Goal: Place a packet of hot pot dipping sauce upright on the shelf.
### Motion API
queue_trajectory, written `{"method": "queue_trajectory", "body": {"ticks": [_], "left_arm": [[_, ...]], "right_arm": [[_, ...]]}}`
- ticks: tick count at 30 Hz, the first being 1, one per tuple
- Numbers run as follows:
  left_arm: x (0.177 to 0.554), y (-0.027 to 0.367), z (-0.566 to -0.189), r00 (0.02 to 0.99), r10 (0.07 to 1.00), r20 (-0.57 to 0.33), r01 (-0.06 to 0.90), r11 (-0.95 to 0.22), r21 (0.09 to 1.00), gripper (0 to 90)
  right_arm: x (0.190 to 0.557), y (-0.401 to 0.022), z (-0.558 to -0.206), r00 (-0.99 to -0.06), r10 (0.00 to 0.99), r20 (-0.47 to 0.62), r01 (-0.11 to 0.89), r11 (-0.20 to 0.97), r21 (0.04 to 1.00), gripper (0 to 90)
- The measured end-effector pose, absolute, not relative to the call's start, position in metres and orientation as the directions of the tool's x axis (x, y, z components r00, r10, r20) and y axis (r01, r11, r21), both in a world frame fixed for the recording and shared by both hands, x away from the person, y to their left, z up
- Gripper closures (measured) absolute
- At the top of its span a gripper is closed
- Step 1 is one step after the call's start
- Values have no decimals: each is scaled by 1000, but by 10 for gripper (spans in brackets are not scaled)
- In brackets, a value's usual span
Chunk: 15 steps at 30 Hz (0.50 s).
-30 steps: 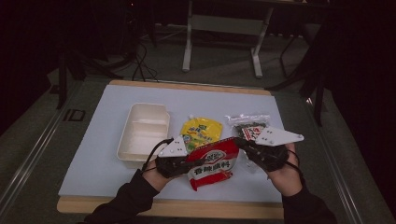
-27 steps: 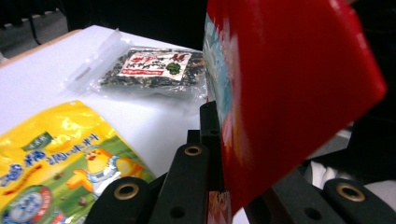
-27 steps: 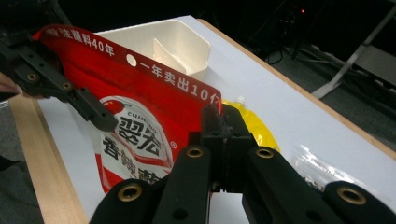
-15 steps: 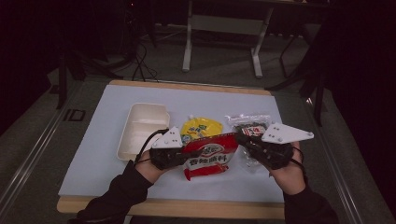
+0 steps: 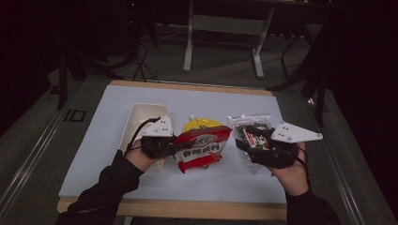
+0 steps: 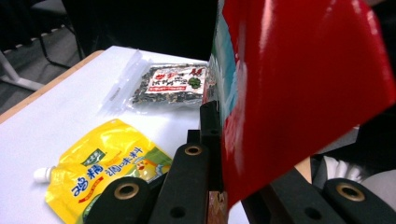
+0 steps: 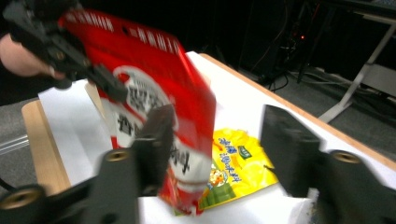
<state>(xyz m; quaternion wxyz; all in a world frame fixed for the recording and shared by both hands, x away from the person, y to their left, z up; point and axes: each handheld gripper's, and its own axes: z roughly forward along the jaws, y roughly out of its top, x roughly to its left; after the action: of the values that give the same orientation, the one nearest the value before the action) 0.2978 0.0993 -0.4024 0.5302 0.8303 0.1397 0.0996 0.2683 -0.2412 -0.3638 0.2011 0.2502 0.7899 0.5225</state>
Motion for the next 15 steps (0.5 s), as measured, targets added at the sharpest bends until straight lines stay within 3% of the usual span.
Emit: {"method": "queue_trajectory", "body": {"ticks": [2,4,5,15], "left_arm": [[300,103,-399,943,333,23,119,-399,909,900],[304,107,-395,942,336,25,117,-395,911,900],[306,109,-393,941,336,29,111,-391,914,900],[330,142,-372,928,364,79,77,-396,915,900]], "right_arm": [[272,-242,-375,-813,582,-24,211,331,920,261],[273,-243,-378,-816,578,-13,219,330,918,235],[275,-244,-385,-819,573,32,247,302,921,178],[285,-253,-414,-822,565,74,276,281,919,142]]}}
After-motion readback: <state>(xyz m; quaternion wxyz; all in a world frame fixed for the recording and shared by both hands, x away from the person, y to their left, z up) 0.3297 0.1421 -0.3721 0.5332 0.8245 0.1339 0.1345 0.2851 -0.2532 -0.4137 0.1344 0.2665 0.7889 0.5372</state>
